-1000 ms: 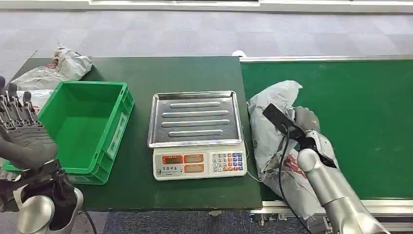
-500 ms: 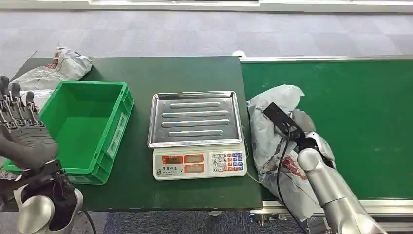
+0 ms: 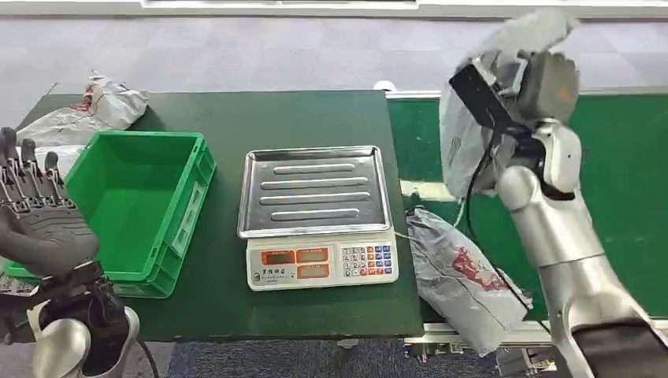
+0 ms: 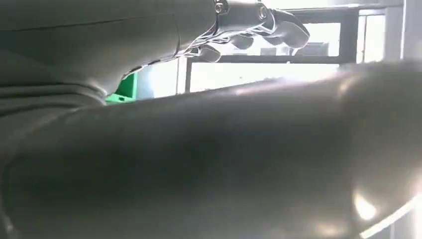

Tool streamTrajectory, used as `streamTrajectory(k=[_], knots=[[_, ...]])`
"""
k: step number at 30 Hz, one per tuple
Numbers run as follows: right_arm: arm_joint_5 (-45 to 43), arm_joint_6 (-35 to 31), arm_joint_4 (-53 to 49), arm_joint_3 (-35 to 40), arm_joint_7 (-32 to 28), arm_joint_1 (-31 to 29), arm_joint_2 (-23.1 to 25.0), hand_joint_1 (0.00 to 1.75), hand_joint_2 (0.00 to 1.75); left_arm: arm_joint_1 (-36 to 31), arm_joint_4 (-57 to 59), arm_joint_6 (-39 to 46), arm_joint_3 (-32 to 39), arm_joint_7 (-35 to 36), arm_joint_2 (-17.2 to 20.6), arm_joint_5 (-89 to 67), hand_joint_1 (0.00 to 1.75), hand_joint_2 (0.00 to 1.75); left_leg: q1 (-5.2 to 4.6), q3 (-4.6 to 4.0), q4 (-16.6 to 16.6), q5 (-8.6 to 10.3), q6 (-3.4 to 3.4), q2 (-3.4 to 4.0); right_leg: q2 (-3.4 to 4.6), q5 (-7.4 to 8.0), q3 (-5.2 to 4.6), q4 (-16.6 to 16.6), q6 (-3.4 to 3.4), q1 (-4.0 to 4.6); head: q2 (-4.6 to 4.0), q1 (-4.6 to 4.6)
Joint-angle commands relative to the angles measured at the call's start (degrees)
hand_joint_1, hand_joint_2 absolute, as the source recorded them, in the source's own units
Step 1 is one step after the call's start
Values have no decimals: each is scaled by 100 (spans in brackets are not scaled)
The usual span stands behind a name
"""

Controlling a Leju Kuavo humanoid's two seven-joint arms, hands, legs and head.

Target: Moved the parcel from conveyor to table for the left to box.

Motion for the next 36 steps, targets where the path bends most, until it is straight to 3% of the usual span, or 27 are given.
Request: streamTrajectory(k=[1,8,12,18,26,31,36], knots=[[689,368,552,1709,-56,-1787,1226,175,175,-63,186,221,135,-244,-307,258,0,0,-8,12,-6,-4,-6,60,53,7,-18,9,-11,-6,0,-2],[529,354,432,1953,-22,-1681,1136,175,175,-47,156,271,154,-289,-316,301,0,0,10,7,-4,9,-12,4,6,-1,0,3,-12,24,0,-2],[591,640,427,2428,-85,-1363,1455,175,175,86,79,363,234,-489,-335,537,0,0,11,11,-8,11,-15,1,5,2,8,-2,-12,19,0,2],[606,948,1375,3048,-147,-1227,1931,175,175,115,-254,682,261,-913,-577,1141,0,0,16,20,-13,11,-18,14,12,5,10,-6,-18,21,0,-2],[580,906,1466,3020,-203,-1202,1964,175,175,49,-226,743,236,-933,-583,1120,0,0,12,8,-6,14,-16,-11,-9,0,5,0,-14,25,0,0],[706,1151,1916,3420,-413,-656,2172,175,175,-99,-74,735,204,-849,-599,982,0,0,16,29,-29,20,-17,-7,-9,7,28,-24,-18,28,0,0],[513,1183,2175,3266,-442,-254,2182,175,175,-226,155,635,210,-685,-623,913,0,0,17,35,-37,24,-20,-19,-19,8,36,-30,-20,30,0,-2]])
